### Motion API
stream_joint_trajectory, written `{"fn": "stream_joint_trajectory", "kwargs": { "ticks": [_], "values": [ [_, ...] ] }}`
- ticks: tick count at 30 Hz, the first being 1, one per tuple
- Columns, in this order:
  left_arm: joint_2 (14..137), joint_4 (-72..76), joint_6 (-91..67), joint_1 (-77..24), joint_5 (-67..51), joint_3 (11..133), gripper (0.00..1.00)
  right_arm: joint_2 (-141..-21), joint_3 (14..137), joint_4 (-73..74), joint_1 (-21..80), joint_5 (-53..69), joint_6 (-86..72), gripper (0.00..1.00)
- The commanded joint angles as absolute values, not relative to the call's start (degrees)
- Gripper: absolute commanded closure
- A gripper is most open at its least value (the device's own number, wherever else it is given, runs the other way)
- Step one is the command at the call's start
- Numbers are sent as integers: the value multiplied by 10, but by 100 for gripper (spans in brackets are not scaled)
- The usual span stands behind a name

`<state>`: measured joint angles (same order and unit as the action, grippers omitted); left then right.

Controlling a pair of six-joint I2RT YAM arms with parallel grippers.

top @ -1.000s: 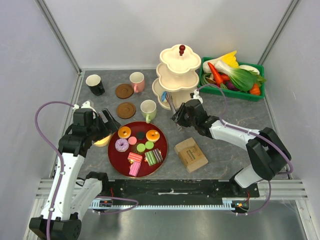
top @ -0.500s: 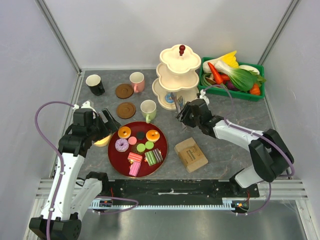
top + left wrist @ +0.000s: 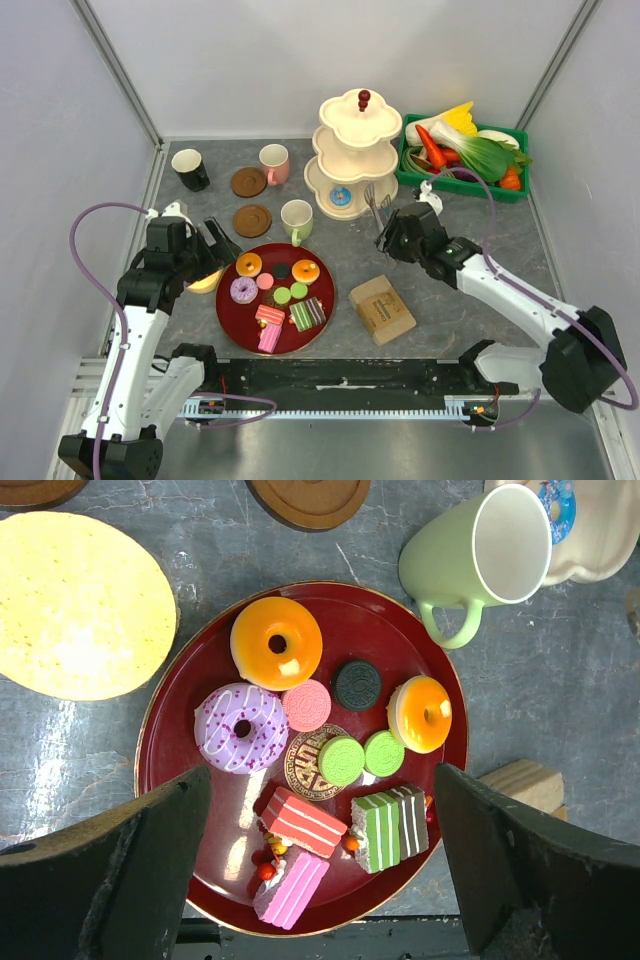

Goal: Serve the afternoon tea

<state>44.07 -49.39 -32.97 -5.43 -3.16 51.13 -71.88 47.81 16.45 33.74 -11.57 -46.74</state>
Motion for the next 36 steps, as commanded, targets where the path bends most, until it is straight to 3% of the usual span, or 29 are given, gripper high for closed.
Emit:
{"fn": "stream_joint_trajectory", "kwargs": {
  "ticks": [1, 8, 17, 27, 36],
  "values": [
    [438, -482, -326, -51, -36, 525, 2, -649, 480, 257, 336, -110, -411, 46],
    [439, -479, -323, -51, -33, 521, 3, -585, 521, 371, 358, -17, -300, 46],
    [439, -481, -324, -51, -32, 520, 2, -596, 634, 403, 551, -61, -229, 46],
    [432, -507, -320, -51, -16, 541, 2, -731, 674, 333, 713, -76, -107, 44],
    [425, -514, -318, -51, -15, 545, 2, -876, 744, 316, 743, -115, -48, 43]
  ]
}}
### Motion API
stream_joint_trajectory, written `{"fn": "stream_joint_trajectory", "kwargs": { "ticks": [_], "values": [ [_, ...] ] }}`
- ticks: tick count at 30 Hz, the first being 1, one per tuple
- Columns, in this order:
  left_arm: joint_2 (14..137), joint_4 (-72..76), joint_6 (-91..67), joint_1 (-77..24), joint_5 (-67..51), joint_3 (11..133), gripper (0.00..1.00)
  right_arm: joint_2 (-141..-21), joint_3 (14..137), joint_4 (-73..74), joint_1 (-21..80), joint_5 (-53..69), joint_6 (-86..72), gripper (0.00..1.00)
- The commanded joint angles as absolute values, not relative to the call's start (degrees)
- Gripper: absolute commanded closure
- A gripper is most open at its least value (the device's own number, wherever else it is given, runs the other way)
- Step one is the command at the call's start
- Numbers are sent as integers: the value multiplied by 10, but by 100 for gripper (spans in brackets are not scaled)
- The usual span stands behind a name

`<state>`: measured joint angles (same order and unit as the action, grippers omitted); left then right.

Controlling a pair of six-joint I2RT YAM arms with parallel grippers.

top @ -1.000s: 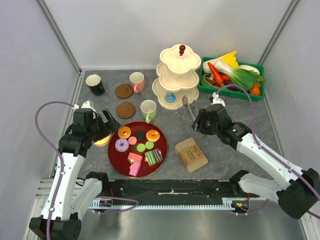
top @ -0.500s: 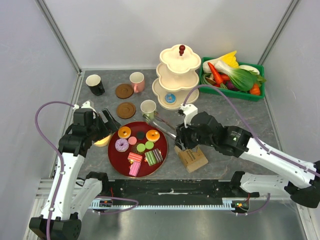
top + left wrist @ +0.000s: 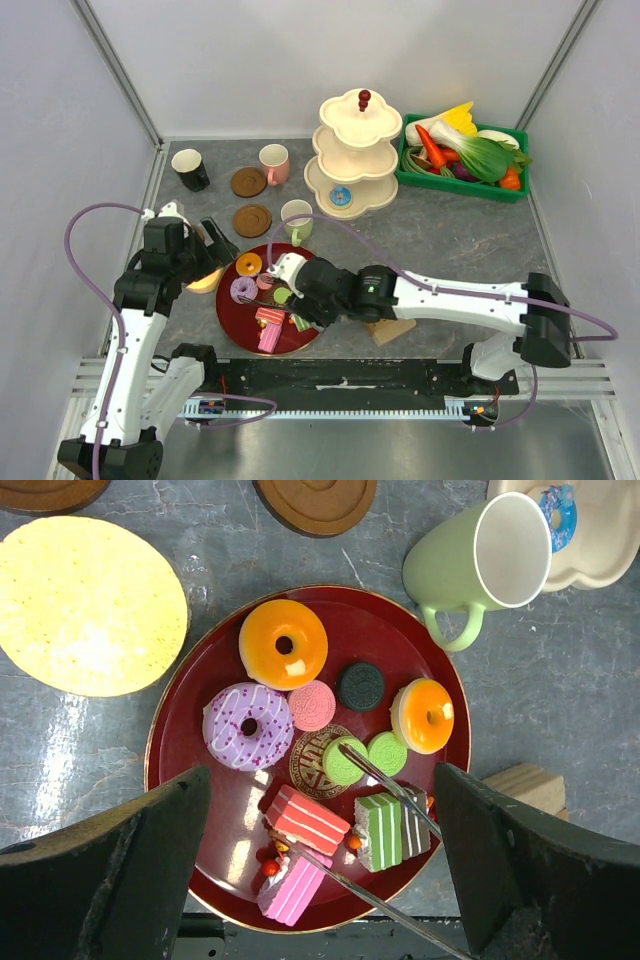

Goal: Serve the afternoon tea

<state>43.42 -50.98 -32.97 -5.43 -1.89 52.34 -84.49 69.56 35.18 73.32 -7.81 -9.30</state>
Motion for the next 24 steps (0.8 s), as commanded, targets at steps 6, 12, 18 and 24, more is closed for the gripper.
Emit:
{"fn": "stream_joint_trajectory", "kwargs": {
  "ticks": [6, 12, 18, 24],
  "values": [
    [423, -515, -318, -51, -16, 546, 2, -934, 781, 317, 745, -134, -23, 41],
    [422, -517, -317, -51, -14, 546, 2, -963, 793, 328, 746, -157, -11, 39],
    [425, -517, -320, -52, -12, 543, 2, -983, 801, 331, 746, -158, -4, 39],
    [425, -517, -320, -51, -12, 541, 2, -1011, 821, 333, 746, -160, -5, 38]
  ]
}}
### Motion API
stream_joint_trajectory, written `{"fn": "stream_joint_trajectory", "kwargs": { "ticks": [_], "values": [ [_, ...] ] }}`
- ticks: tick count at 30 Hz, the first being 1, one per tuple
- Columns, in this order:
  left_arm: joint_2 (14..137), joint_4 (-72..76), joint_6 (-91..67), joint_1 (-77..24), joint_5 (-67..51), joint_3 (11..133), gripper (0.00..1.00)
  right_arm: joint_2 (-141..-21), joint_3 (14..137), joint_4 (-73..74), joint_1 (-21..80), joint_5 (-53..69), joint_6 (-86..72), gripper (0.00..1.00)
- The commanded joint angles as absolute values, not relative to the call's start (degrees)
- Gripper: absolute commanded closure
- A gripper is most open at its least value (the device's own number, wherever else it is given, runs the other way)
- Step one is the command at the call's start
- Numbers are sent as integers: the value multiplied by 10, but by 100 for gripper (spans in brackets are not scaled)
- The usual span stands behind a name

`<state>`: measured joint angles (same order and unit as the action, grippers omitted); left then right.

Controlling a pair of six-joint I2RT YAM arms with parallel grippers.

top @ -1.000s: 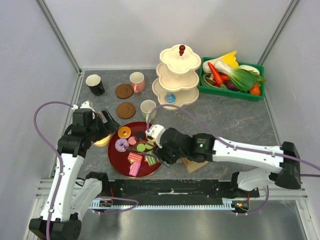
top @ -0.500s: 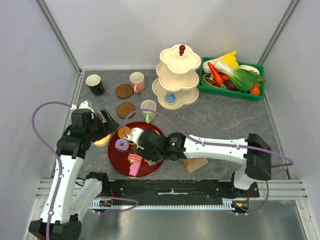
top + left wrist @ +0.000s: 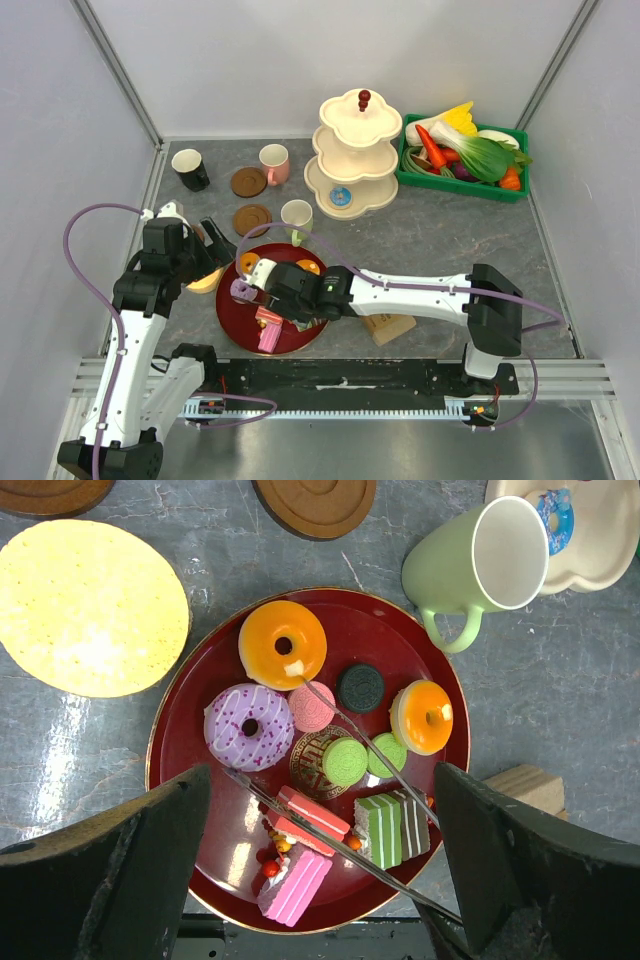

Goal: Serve the afternoon tea

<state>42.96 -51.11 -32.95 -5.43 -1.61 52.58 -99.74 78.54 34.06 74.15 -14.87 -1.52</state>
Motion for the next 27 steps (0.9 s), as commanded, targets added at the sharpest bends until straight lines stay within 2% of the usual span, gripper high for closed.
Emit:
{"fn": "stream_joint_trajectory", "kwargs": {
  "ticks": [1, 27],
  "values": [
    [424, -517, -321, -51, -12, 541, 2, -1017, 824, 335, 746, -159, -5, 39],
    [423, -516, -320, -51, -8, 534, 2, -1047, 848, 352, 774, -190, -5, 40]
  ]
}}
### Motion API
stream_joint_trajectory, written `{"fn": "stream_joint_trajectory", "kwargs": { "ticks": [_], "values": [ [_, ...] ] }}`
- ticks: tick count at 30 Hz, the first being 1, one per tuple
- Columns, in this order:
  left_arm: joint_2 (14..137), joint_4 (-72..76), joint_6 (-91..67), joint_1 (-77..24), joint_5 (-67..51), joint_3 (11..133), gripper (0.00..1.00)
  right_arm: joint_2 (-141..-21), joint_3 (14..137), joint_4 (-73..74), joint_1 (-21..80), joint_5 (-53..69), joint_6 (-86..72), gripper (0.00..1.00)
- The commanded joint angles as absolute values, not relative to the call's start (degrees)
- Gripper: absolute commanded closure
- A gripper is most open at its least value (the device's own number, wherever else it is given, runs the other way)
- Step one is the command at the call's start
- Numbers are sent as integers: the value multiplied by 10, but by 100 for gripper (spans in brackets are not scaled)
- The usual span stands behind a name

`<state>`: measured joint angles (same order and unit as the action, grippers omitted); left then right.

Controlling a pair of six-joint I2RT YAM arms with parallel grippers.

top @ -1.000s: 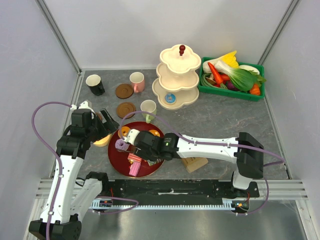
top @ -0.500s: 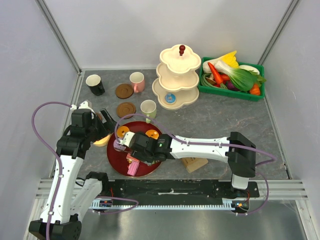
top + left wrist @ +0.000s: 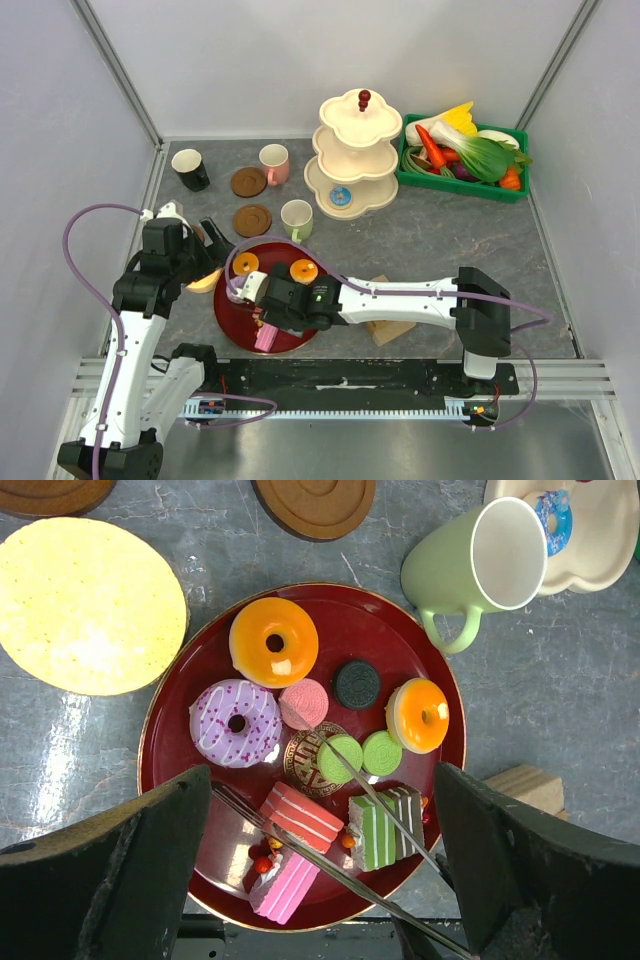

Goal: Serve the afternoon tea

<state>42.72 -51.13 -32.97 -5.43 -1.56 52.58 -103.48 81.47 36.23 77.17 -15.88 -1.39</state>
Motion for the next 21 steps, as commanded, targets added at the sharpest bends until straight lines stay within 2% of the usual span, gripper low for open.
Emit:
{"fn": "stream_joint_trajectory", "kwargs": {
  "ticks": [1, 12, 21],
  "values": [
    [423, -516, -321, -51, -9, 534, 2, -1051, 853, 353, 774, -195, -5, 40],
    [422, -516, -319, -51, -11, 536, 2, -1060, 868, 347, 774, -216, -15, 44],
    [422, -517, -321, -51, -12, 541, 2, -1001, 849, 348, 774, -210, -40, 48]
  ]
}}
